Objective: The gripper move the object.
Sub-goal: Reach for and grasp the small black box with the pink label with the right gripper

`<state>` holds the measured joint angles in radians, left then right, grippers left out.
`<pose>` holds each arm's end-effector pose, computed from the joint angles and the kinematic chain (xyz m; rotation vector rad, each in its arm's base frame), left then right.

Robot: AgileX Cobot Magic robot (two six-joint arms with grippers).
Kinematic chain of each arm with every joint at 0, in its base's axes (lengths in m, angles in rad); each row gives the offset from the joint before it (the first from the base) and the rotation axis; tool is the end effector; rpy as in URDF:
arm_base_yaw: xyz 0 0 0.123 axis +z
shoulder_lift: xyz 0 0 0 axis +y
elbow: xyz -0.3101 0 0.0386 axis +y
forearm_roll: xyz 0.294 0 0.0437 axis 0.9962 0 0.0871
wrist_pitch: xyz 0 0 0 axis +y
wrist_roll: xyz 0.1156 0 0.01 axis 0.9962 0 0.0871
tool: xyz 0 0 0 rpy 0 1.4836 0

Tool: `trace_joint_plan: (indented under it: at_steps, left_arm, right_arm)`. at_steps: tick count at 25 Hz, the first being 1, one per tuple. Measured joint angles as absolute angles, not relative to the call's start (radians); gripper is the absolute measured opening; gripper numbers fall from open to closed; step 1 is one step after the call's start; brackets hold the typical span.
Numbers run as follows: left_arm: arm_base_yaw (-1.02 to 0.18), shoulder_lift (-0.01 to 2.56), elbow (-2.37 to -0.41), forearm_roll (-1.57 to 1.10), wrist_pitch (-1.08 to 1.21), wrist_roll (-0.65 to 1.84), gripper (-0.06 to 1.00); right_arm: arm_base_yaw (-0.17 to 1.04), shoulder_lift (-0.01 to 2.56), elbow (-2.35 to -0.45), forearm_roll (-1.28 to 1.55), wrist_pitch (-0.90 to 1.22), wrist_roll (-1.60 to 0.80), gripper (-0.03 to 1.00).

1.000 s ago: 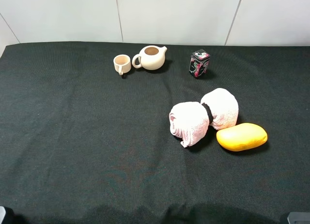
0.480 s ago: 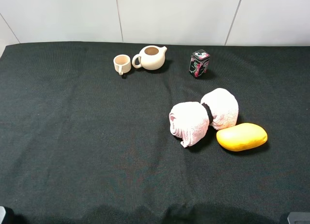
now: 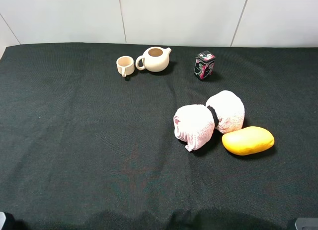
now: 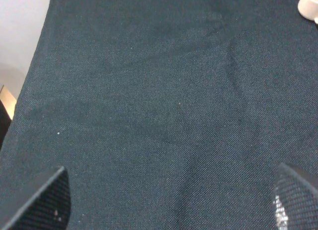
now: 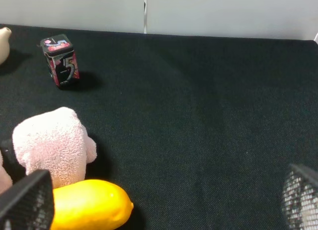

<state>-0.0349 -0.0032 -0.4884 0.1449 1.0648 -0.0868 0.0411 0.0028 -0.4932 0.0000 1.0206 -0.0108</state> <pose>0.0308 0.0136 0.2845 -0.0595 2.0487 0.0981 0.0335 0.0014 0.2897 -0.0523 2.0132 0.0193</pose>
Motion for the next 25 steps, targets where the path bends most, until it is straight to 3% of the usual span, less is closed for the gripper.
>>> trace_joint_plan:
  at_steps: [18,25]
  left_arm:
    - [-0.035,-0.003,-0.488,0.145,1.065,-0.087,0.85]
    - [-0.035,-0.003,-0.488,0.145,1.065,-0.087,0.85]
  right_arm:
    - [0.041,0.005,-0.493,0.0,1.021,-0.01,0.69]
    - [0.041,0.151,-0.506,0.0,1.014,-0.01,0.69]
